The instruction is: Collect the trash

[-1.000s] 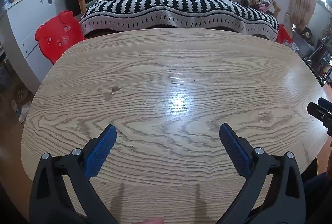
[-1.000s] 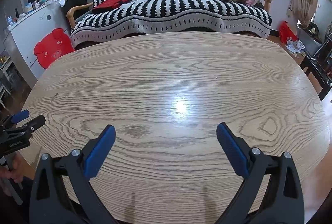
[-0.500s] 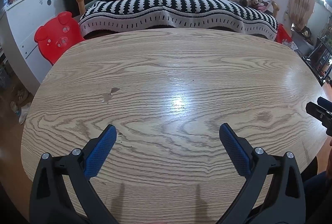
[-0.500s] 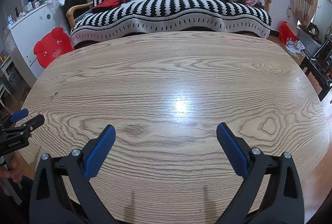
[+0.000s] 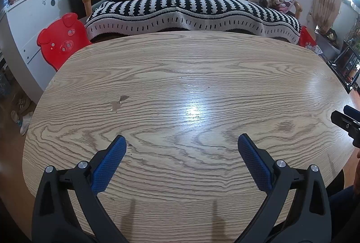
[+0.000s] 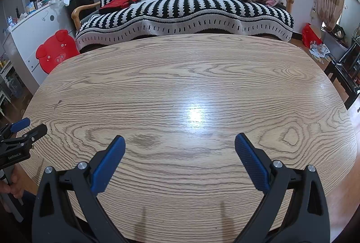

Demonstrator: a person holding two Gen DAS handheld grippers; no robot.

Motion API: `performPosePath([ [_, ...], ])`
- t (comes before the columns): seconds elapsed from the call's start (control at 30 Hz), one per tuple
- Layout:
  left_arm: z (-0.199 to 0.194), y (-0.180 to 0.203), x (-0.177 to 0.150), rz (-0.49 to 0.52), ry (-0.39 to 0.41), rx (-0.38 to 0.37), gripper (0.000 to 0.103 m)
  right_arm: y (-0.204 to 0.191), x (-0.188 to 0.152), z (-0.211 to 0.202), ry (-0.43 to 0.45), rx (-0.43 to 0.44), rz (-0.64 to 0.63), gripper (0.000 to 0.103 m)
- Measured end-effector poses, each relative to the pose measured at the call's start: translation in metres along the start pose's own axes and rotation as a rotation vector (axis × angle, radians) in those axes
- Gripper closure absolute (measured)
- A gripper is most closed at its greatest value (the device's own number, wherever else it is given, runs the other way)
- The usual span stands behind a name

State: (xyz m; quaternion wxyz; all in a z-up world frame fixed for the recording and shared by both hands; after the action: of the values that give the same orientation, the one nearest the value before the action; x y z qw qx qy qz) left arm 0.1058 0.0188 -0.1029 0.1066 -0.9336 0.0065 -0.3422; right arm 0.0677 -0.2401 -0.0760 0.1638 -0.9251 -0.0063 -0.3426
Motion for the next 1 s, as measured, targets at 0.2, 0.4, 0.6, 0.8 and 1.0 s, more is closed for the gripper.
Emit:
performPosePath([
  [0.2,-0.0009,0.0009,-0.0004,0.0,0.0,0.0,0.007,0.0009,-0.0001,-0.0005,0.001,0.0,-0.001,0.009],
  [0.4,-0.0015,0.001,-0.0011,-0.001,0.0,0.0,0.007,0.0013,-0.0007,-0.0004,0.001,-0.003,0.001,0.009],
  [0.6,-0.0022,0.0026,-0.0008,0.0,0.0,0.0,0.007,0.0024,-0.0011,-0.001,0.0,-0.004,0.002,0.009],
  [0.8,-0.0021,0.0023,-0.0009,0.001,0.0,-0.001,0.007,0.0039,-0.0024,-0.0013,0.0,-0.004,0.002,0.009],
  [1.0,-0.0027,0.0026,-0.001,-0.001,0.001,0.0,0.007,0.0037,-0.0023,-0.0012,0.0,-0.006,0.003,0.009],
])
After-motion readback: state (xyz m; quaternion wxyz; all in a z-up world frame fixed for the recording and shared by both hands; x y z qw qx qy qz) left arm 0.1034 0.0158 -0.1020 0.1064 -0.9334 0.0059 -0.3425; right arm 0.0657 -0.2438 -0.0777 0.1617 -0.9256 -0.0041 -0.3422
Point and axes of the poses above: each gripper's, at about its wrist camera, not at the fingertips, and z roughly the way its jaws point, y to its right, x to its top, the point moved 8 cm from there along z, roughly the way its jaws point, and after that the axes turned 15 degrees about x, right-handed, at the moved point
